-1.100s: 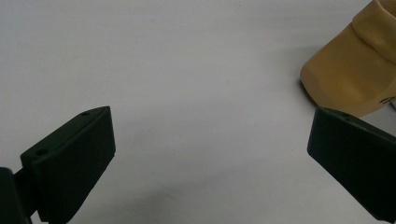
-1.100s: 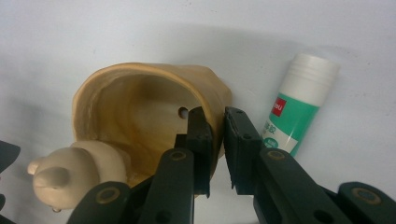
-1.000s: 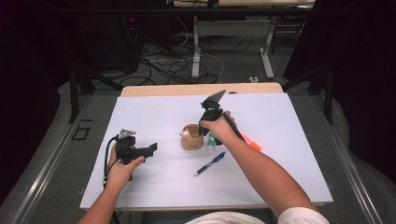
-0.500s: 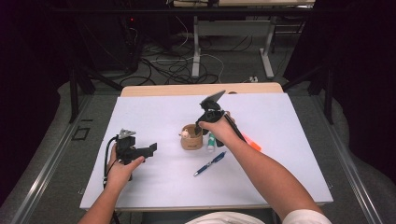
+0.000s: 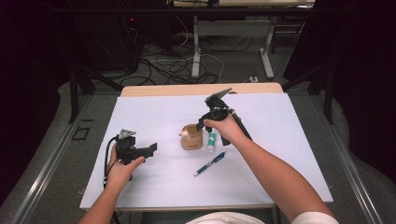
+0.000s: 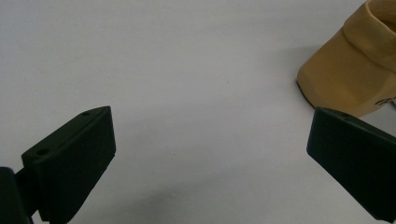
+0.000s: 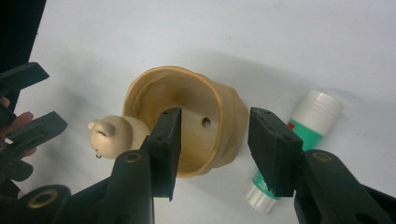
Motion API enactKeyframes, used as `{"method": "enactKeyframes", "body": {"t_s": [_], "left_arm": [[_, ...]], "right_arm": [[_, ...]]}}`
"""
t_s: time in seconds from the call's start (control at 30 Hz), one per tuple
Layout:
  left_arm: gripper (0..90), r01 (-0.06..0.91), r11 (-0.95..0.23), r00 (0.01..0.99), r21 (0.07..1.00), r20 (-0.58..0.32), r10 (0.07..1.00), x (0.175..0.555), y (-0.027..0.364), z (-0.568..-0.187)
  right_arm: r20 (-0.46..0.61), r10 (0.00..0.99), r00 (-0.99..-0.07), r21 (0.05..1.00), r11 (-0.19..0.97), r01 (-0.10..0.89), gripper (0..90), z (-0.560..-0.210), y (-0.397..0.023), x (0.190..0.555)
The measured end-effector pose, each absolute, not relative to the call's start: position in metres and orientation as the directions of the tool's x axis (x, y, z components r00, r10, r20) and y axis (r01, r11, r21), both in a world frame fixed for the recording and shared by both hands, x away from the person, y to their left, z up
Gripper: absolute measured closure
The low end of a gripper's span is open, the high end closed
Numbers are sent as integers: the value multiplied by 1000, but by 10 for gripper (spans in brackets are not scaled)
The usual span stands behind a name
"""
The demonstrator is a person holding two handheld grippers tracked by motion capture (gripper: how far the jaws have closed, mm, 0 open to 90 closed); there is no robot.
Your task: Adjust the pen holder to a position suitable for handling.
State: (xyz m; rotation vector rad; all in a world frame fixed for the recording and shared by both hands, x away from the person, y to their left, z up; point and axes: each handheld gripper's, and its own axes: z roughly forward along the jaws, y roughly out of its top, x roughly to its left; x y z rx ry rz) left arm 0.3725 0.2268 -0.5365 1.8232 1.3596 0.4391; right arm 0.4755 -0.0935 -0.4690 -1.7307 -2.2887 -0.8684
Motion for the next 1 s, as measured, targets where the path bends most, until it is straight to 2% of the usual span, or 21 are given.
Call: {"method": "enactKeyframes", "body": {"t_s": [0.2, 0.27, 0.37, 0.63, 0.7, 0.83, 0.97, 1.0], "left_arm": [[14, 635, -100, 365, 766, -184, 913, 373, 226, -537], [14, 639, -105, 367, 762, -182, 912, 373, 226, -536], [14, 638, -102, 365, 763, -184, 913, 373, 226, -537], [15, 635, -109, 368, 764, -176, 913, 372, 225, -537], [15, 634, -110, 369, 765, -174, 913, 372, 225, -537], [16, 631, -112, 371, 768, -171, 913, 372, 225, -537], [17, 632, -119, 375, 766, -169, 911, 372, 225, -536], [17, 634, -120, 375, 764, -168, 912, 372, 226, -536]], "right_arm": [[417, 834, -361, 390, 195, 900, 491, -465, -109, 474], [401, 829, -390, 434, 203, 878, 473, -468, -117, 475], [399, 831, -388, 431, 203, 879, 459, -467, -121, 474], [276, 829, -487, 491, 314, 813, 402, -474, -134, 471], [251, 835, -489, 474, 335, 815, 394, -474, -136, 470], [218, 812, -541, 502, 382, 776, 373, -477, -141, 468], [191, 814, -549, 456, 421, 784, 367, -477, -145, 464], [186, 810, -556, 471, 424, 774, 366, -479, -147, 463]]}}
